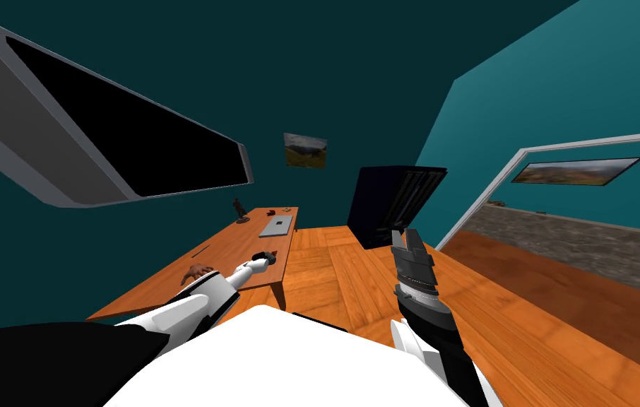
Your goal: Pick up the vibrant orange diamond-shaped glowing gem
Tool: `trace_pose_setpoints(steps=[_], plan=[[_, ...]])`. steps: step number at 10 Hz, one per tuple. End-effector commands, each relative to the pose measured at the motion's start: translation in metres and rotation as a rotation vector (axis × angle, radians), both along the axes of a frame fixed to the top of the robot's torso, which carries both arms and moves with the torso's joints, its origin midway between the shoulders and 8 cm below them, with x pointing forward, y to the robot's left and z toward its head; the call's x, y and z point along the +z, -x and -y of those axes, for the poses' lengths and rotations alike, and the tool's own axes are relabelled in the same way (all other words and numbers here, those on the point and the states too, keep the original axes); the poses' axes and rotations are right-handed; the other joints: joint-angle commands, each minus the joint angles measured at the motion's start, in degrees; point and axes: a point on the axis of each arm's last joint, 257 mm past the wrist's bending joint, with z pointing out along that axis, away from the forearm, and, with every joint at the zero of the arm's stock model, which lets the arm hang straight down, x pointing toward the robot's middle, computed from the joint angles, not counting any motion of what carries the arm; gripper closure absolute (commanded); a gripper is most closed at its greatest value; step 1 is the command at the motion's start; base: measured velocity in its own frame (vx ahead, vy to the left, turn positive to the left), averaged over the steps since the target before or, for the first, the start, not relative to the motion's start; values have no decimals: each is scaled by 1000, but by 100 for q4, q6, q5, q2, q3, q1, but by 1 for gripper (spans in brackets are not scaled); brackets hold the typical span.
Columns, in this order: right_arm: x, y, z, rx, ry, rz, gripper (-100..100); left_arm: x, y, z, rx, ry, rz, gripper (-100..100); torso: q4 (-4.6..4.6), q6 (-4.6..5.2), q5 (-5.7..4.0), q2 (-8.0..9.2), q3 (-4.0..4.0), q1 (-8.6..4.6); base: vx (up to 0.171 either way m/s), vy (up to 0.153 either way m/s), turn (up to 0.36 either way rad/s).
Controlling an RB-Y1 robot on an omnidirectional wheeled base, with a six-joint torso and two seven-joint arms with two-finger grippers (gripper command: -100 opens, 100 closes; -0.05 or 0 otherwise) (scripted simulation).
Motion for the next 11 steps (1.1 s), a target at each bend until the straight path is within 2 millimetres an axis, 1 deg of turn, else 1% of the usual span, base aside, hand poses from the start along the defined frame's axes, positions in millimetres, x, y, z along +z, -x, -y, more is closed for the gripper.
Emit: trace_pose_setpoints(steps=[1, 2, 3, 4, 5, 6, 7, 8, 9, 10, 11], plan=[[0, 0, 0, 0, 0, 0, 0, 1, -1, 3, -3, 4, 4, 100, 0, 0, 0, 0, 0, 0, 18, -9, -2], [0, 0, 0, 0, 0, 0, 0, 1, -1, 3, -3, 4, 4, 100, 0, 5, 3, 1, 1, 2, 4, -1, -25], [0, 0, 0, 0, 0, 0, 0, -6, 2, 18, -42, 6, -17, 100, 1, 4, 3, 5, 3, 5, 28, 0, 143], [0, 0, 0, 0, 0, 0, 0, -3, -3, 19, -41, 10, -5, 100, -3, -2, 4, 2, -1, 6, 38, -9, 92], [0, 0, 0, 0, 0, 0, 0, -4, -2, 21, -38, 20, -5, 100, -8, 2, 10, -2, -5, 5, 16, -7, 2], [0, 0, 0, 0, 0, 0, 0, -1, -3, 17, -31, 14, 1, 100, -9, 7, 14, 0, -5, 5, -1, -5, -16], [0, 0, 0, 0, 0, 0, 0, -4, -4, 32, -70, 16, -11, 100, -8, 6, 14, 3, -3, 7, 23, -11, 152], [0, 0, 0, 0, 0, 0, 0, -4, -4, 33, -70, 20, -8, 100, -11, 1, 15, -2, -6, 5, 34, -14, 94], [0, 0, 0, 0, 0, 0, 0, -2, -5, 29, -58, 21, -2, 100, -14, 6, 16, -4, -9, 3, 18, -6, -10], [0, 0, 0, 0, 0, 0, 0, -4, -5, 41, -90, 22, -12, 100, -12, 8, 17, -3, -8, 5, 32, -8, 118], [0, 0, 0, 0, 0, 0, 0, -2, -7, 40, -83, 25, -3, 100, -13, 3, 17, -5, -9, 3, 35, -14, 87]])
